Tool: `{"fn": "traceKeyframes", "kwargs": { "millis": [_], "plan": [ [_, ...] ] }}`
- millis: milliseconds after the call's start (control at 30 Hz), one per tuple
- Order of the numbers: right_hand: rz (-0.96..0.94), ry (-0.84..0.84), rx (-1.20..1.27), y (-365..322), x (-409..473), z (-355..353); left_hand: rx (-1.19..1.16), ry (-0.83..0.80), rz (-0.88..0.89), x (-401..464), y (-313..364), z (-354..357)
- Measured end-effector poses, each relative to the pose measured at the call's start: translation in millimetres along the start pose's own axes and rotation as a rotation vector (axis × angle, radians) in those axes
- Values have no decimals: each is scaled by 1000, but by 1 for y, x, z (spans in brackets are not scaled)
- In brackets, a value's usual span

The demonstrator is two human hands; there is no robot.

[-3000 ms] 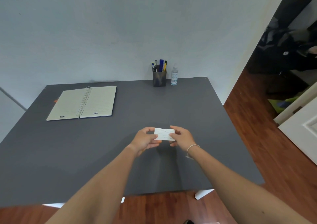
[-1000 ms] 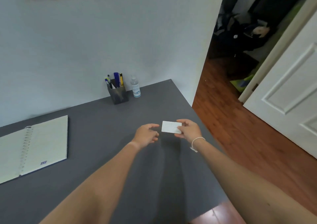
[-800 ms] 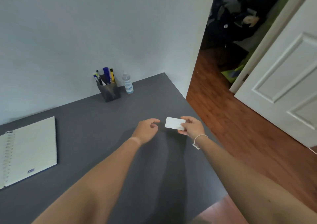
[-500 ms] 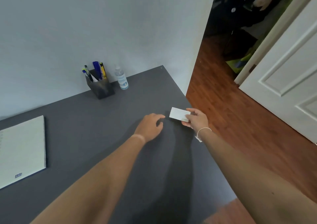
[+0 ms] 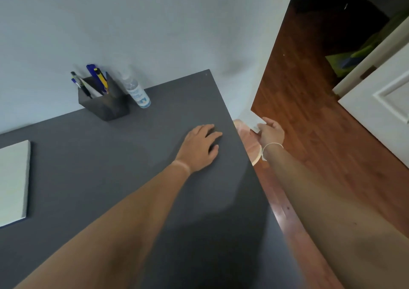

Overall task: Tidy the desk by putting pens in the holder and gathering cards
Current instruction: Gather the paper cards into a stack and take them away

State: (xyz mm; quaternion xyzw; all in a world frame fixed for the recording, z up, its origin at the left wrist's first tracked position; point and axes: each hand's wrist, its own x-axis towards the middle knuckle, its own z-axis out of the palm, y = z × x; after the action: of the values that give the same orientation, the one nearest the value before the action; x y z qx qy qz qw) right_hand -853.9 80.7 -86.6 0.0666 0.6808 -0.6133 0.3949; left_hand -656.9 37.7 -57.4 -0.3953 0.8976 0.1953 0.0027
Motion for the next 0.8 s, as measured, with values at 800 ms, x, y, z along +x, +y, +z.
{"fn": "traceKeyframes", "kwargs": {
  "millis": [800],
  "plan": [
    [214, 33, -255, 95, 132, 43, 26, 153, 58, 44, -8, 18]
  ]
}}
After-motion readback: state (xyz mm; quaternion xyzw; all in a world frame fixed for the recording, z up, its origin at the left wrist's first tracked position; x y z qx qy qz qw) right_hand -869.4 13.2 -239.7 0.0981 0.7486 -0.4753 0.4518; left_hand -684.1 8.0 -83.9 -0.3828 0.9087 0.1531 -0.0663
